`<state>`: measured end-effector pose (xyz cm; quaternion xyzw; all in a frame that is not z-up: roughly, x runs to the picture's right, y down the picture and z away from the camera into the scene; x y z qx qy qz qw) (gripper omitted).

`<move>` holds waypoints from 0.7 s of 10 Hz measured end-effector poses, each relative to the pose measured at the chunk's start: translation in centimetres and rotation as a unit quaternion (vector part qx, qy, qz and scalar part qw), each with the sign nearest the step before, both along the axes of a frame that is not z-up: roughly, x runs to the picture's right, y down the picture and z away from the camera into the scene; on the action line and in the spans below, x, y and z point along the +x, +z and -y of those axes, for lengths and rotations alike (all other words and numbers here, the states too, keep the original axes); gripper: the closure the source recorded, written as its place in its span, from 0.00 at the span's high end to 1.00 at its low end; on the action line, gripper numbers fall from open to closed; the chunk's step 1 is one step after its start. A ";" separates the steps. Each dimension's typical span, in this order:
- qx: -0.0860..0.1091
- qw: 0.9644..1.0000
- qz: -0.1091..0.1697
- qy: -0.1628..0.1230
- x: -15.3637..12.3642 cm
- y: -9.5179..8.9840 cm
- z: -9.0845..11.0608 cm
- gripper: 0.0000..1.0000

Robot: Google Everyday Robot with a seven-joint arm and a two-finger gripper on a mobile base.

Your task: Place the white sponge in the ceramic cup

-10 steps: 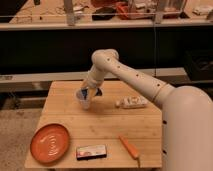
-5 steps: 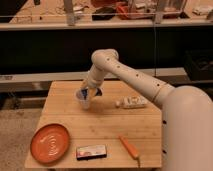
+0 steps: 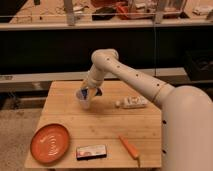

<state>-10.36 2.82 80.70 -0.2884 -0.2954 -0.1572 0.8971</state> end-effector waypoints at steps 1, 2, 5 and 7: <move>0.000 1.000 0.001 -0.001 0.0 0.0 0.0 0.31; 0.000 1.000 0.001 -0.001 0.0 0.0 0.0 0.27; 0.000 1.000 0.001 -0.002 0.0 0.0 0.0 0.28; 0.000 1.000 0.001 -0.003 0.0 0.0 0.0 0.32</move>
